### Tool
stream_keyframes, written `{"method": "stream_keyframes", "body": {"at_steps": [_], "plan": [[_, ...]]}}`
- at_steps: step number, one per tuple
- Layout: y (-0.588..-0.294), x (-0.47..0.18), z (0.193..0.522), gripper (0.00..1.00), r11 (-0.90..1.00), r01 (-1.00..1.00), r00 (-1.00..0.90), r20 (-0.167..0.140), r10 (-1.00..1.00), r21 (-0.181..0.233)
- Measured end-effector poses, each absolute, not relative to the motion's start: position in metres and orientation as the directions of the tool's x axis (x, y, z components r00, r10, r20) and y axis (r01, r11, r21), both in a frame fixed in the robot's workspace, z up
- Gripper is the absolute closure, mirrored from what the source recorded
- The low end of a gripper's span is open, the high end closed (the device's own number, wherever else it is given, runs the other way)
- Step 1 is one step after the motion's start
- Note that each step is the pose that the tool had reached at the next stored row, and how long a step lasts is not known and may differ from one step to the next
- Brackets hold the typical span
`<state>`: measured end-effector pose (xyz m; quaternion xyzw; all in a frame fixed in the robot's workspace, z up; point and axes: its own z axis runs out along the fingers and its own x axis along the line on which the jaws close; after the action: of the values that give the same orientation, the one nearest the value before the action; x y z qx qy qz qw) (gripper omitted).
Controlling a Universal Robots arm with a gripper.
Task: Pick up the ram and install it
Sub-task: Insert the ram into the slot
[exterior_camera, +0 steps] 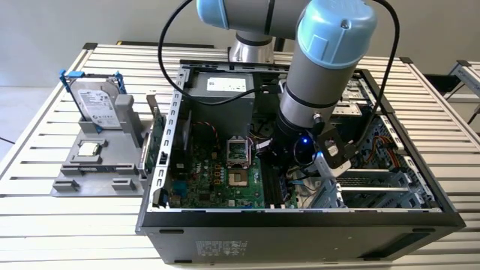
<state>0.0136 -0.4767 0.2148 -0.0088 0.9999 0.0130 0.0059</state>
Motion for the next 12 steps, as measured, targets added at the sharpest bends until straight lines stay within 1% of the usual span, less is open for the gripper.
{"method": "stream_keyframes", "body": {"at_steps": [12], "plan": [[-0.4764, 0.0132, 0.2189, 1.00, 1.000, -0.018, -1.000, -0.012, -0.017, 0.021]]}}
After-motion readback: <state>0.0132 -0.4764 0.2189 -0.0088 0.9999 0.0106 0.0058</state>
